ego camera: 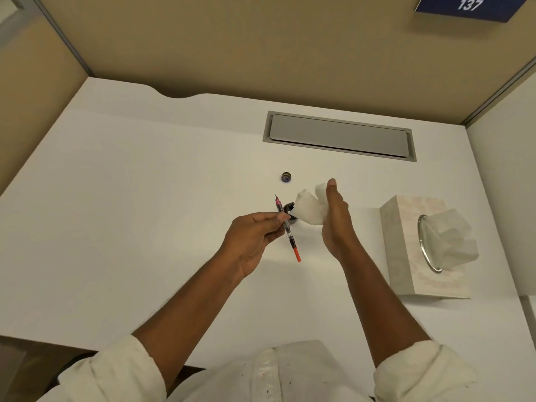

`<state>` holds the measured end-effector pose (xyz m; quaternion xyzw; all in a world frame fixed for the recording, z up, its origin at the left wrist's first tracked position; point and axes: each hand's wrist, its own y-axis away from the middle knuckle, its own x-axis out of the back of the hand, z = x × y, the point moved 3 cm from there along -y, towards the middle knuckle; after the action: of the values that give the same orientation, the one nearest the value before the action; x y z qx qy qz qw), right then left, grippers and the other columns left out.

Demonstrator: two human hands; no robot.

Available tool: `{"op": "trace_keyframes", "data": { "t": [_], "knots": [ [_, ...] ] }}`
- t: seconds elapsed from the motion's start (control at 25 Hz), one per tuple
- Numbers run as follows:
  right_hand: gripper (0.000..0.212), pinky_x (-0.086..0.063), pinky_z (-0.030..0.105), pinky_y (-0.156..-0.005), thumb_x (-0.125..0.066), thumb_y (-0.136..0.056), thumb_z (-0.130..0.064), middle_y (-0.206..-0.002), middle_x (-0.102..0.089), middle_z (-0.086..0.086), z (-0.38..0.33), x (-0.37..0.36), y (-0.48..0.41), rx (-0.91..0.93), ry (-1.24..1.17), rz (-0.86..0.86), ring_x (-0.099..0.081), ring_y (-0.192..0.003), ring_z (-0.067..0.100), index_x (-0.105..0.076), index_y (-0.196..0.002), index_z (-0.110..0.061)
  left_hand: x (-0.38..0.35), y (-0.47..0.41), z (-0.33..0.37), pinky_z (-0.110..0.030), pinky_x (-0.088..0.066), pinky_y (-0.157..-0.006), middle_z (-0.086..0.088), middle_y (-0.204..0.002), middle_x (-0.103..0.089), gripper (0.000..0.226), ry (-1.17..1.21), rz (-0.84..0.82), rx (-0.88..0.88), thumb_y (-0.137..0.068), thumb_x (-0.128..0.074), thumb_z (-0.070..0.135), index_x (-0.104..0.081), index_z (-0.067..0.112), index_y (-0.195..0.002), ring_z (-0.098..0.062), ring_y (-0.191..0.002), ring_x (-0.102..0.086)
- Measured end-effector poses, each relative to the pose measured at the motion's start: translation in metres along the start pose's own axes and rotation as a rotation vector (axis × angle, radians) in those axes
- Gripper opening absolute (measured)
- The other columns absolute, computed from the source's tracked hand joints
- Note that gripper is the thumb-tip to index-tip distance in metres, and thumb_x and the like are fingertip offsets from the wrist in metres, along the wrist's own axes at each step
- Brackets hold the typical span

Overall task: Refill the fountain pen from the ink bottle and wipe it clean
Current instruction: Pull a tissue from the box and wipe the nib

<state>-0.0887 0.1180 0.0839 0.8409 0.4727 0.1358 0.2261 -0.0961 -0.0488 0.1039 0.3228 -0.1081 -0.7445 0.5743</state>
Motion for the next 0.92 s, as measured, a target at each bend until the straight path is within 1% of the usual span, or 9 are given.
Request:
{"op": "trace_keyframes", "data": {
  "t": [0.08,0.12,0.2,0.36,0.6,0.68,0.76,0.84,0.92],
  "knots": [
    [0.032,-0.043,0.03,-0.08,-0.04,-0.099,-0.034,-0.075,-0.06,-0.003,0.001,-0.008,-0.005,-0.055,-0.314,-0.028,-0.051,-0.076,0.014,-0.061,-0.091,-0.011,0.004,-0.004,0.003,-0.029,-0.056,-0.083,-0.004,-0.079,-0.076,0.015,-0.011,-0.028,0.013,-0.081,-0.064,0.005,-0.076,0.009,-0.072,-0.018,-0.08,-0.071],
    [0.027,-0.042,0.028,-0.075,-0.043,-0.099,-0.022,-0.068,-0.057,-0.004,0.001,-0.01,-0.007,-0.03,-0.347,-0.026,-0.048,-0.073,0.014,-0.061,-0.082,-0.011,0.006,-0.006,0.005,-0.029,-0.057,-0.083,-0.004,-0.079,-0.076,0.015,-0.019,-0.039,0.02,-0.081,-0.064,0.005,-0.076,0.009,-0.073,-0.018,-0.08,-0.071],
    [0.019,-0.046,0.029,-0.078,-0.047,-0.096,-0.007,-0.082,-0.062,0.0,0.002,-0.016,-0.009,0.024,-0.358,-0.069,-0.055,-0.08,0.016,-0.063,-0.086,-0.009,0.008,-0.009,0.008,-0.029,-0.057,-0.083,-0.004,-0.078,-0.075,0.014,-0.03,-0.056,0.036,-0.081,-0.064,0.005,-0.075,0.009,-0.073,-0.017,-0.079,-0.07],
    [0.018,-0.051,0.037,-0.097,-0.054,-0.093,-0.002,-0.111,-0.066,0.01,0.006,-0.027,-0.008,-0.095,-0.553,-0.154,-0.065,-0.1,0.019,-0.061,-0.109,0.002,0.01,-0.013,0.015,-0.03,-0.057,-0.083,-0.004,-0.077,-0.075,0.01,-0.099,-0.061,0.025,-0.081,-0.064,0.005,-0.074,0.006,-0.079,-0.018,-0.078,-0.07],
    [0.042,-0.058,0.038,-0.08,-0.049,-0.094,0.001,-0.132,-0.056,0.02,0.005,-0.04,-0.001,-0.215,-0.655,-0.228,-0.062,-0.112,0.03,-0.041,-0.135,0.005,0.002,-0.017,0.017,-0.034,-0.058,-0.082,-0.014,-0.086,-0.072,0.011,-0.2,-0.092,0.023,-0.079,-0.067,0.008,-0.073,0.003,-0.087,-0.023,-0.081,-0.069],
    [0.053,-0.055,0.042,-0.086,-0.046,-0.094,0.003,-0.136,-0.053,0.02,0.006,-0.041,-0.001,-0.256,-0.712,-0.241,-0.056,-0.12,0.034,-0.028,-0.144,0.0,0.002,-0.018,0.015,-0.034,-0.058,-0.082,-0.015,-0.089,-0.072,0.012,-0.219,-0.072,0.028,-0.079,-0.067,0.008,-0.072,0.004,-0.089,-0.023,-0.082,-0.069],
    [0.05,-0.054,0.041,-0.085,-0.043,-0.095,0.004,-0.132,-0.056,0.021,0.007,-0.042,0.0,-0.274,-0.711,-0.252,-0.059,-0.115,0.035,-0.03,-0.142,-0.001,0.003,-0.02,0.013,-0.034,-0.058,-0.082,-0.014,-0.089,-0.072,0.012,-0.238,-0.048,0.04,-0.079,-0.067,0.009,-0.072,0.004,-0.089,-0.022,-0.081,-0.069],
    [0.03,-0.055,0.037,-0.08,-0.042,-0.094,0.004,-0.117,-0.058,0.021,0.005,-0.043,0.002,-0.286,-0.677,-0.271,-0.061,-0.099,0.031,-0.047,-0.123,0.002,0.004,-0.021,0.011,-0.034,-0.057,-0.082,-0.013,-0.087,-0.072,0.012,-0.246,-0.031,0.055,-0.079,-0.067,0.01,-0.072,0.004,-0.089,-0.022,-0.081,-0.069],
    [0.029,-0.051,0.036,-0.077,-0.04,-0.09,0.006,-0.113,-0.052,0.021,0.004,-0.043,0.005,-0.319,-0.73,-0.268,-0.056,-0.096,0.032,-0.049,-0.118,0.0,0.004,-0.021,0.008,-0.034,-0.057,-0.082,-0.013,-0.086,-0.072,0.013,-0.264,-0.016,0.059,-0.079,-0.067,0.012,-0.072,0.004,-0.089,-0.021,-0.081,-0.069]
  ]
}}
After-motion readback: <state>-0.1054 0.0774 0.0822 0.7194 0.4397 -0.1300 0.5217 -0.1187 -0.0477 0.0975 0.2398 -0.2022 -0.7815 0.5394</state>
